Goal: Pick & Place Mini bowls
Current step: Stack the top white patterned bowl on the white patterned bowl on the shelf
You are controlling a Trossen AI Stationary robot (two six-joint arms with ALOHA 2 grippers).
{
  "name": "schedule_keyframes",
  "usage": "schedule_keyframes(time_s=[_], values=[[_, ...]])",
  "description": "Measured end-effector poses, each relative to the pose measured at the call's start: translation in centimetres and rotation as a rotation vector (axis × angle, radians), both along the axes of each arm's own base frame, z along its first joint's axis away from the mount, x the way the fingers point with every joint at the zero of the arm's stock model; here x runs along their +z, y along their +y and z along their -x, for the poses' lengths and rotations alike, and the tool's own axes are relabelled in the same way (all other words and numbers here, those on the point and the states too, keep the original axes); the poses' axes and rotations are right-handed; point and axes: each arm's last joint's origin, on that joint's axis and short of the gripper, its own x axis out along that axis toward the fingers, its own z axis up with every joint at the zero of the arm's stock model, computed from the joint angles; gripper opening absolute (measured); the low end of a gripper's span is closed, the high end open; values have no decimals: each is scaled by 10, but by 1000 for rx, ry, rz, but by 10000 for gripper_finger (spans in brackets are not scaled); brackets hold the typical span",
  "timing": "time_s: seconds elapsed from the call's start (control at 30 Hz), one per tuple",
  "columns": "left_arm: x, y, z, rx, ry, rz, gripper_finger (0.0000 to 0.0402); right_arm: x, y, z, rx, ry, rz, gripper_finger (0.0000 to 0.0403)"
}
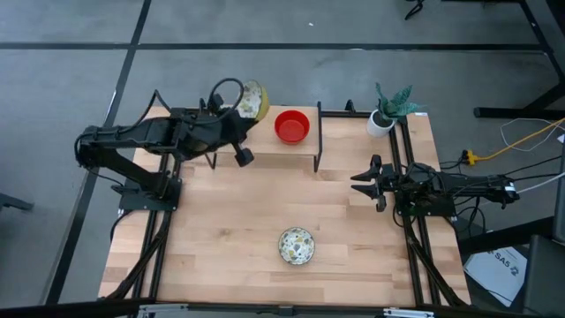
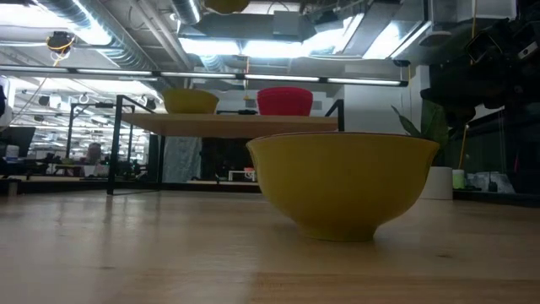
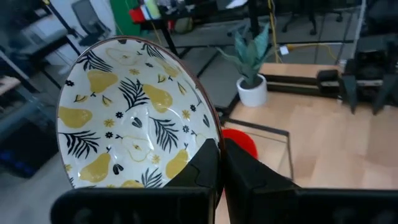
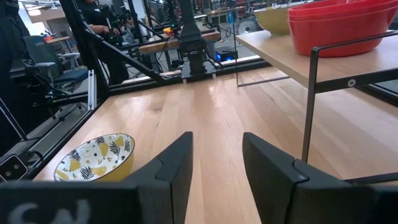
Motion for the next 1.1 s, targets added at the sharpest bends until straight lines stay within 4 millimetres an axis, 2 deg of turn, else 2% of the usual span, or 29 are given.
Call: schedule_keyframes(time_s=[0.2,0.57,0.9,1.1], values=[[6,6,-1,34,2,-16,3,0,0,0,0,0,0,140],[-16,22,-26,158,200,38,3,0,0,0,0,0,0,140],[11,40,-35,193,281,146,3,0,0,0,0,0,0,140],[9,54,-30,239,375,271,3,0,0,0,0,0,0,140]])
